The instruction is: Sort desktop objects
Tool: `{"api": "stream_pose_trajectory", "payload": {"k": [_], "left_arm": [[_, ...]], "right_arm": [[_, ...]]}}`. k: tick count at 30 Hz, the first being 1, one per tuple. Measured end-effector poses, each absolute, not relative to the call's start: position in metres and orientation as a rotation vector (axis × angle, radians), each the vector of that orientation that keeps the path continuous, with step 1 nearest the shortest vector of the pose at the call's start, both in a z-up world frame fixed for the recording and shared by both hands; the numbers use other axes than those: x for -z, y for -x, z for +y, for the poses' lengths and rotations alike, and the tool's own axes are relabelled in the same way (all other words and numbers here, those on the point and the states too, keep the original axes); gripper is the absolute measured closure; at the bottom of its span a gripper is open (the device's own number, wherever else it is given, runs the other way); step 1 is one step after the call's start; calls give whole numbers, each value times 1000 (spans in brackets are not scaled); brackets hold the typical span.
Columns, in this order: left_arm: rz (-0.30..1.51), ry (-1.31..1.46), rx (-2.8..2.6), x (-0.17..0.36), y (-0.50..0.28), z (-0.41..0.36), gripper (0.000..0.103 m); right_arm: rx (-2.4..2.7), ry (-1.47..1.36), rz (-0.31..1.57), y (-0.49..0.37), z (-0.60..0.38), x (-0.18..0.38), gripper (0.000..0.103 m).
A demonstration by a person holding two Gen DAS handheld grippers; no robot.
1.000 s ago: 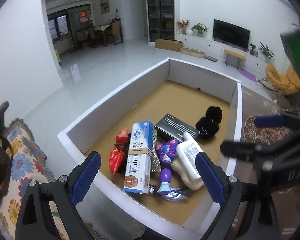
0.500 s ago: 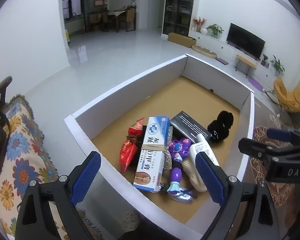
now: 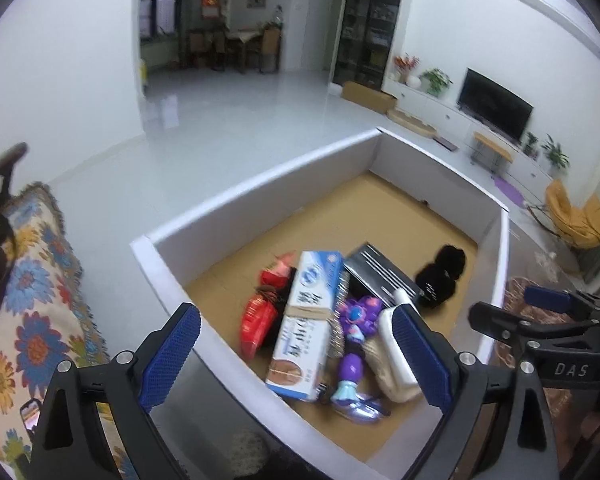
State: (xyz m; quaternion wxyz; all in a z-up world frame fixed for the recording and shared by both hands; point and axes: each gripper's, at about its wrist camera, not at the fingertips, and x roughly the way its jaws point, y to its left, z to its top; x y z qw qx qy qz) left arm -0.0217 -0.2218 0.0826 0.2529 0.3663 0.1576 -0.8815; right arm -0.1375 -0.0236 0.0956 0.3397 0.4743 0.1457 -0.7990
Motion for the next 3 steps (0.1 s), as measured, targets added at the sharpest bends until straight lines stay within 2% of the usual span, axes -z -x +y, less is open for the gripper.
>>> {"api": "stream_pose_trajectory", "payload": {"k": [3], "left_arm": [[394,-976,2404,-85,21,-219,3]], "right_arm": [[2080,-1238,380,139,-23,-95,0]]}}
